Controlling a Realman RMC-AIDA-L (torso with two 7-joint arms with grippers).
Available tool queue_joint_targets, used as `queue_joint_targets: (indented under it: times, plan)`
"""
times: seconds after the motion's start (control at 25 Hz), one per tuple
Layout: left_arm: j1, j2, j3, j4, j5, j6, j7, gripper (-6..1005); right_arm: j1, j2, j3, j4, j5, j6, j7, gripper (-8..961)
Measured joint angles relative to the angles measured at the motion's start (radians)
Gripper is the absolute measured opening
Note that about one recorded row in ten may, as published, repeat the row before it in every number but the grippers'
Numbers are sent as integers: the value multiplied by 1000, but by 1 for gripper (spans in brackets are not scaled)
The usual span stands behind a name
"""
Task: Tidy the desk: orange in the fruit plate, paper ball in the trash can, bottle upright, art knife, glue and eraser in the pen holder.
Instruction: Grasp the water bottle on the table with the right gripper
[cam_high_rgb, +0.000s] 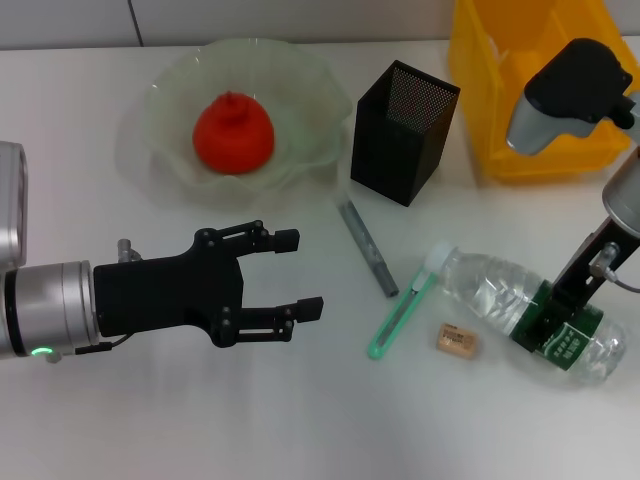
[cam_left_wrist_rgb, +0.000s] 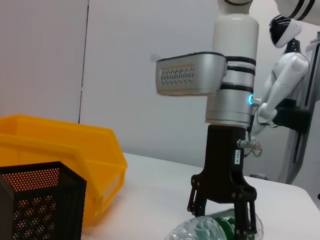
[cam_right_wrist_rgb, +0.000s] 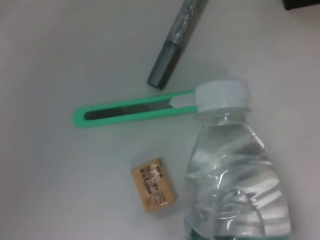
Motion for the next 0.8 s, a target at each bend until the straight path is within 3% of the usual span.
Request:
queue_joint_targets:
  times: [0.8]
  plan:
    - [2, -1, 0, 1, 0, 0, 1, 824, 3, 11, -45, -26, -20, 24, 11, 815]
